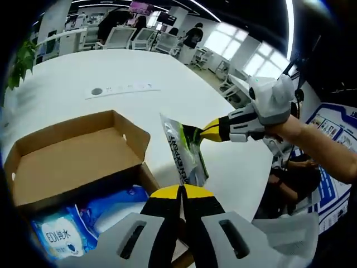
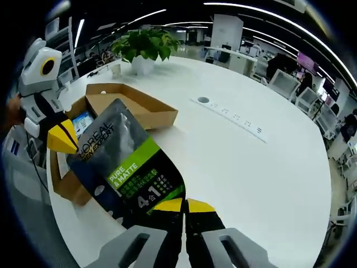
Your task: Operate the shoe box by opening the lid, removing the specified soft item, and placing it in the target area until the item is outside and the box remains undamaged.
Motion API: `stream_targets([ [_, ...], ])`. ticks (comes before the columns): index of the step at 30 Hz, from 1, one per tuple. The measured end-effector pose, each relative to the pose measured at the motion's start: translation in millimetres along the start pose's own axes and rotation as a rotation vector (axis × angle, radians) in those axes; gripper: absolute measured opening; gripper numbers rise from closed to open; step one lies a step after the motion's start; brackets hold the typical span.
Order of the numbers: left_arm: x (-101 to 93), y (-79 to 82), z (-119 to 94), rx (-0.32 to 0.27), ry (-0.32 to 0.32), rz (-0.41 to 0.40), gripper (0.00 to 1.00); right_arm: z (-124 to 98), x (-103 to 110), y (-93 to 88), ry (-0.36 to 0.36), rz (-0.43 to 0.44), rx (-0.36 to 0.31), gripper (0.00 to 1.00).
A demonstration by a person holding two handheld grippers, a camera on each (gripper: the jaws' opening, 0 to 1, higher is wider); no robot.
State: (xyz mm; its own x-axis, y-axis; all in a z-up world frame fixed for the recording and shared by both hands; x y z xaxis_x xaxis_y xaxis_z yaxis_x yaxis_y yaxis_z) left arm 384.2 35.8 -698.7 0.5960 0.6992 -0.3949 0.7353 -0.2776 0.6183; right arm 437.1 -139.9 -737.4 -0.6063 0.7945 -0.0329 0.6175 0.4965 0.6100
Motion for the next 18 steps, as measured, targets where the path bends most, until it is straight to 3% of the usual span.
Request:
stream_targets([
  [18,-13.3,-4.3,33.0,0.141,0.102,0.316,0.00,15.7,-15.6,-15.7,-0.066,0.018,-0.010,0.00],
])
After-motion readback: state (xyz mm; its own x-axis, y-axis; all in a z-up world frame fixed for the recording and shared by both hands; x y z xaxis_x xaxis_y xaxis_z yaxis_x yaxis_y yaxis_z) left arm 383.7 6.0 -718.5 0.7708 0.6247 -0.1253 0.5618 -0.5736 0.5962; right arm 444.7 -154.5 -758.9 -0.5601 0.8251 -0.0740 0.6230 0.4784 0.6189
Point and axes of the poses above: the point that each gripper's makers call its tool centre point, and the gripper's own axes: z roughly forward along the fingers, x roughly to its left, y roughly out of its top, the point moved 5 cm from there along -z, roughly backward along the fingers
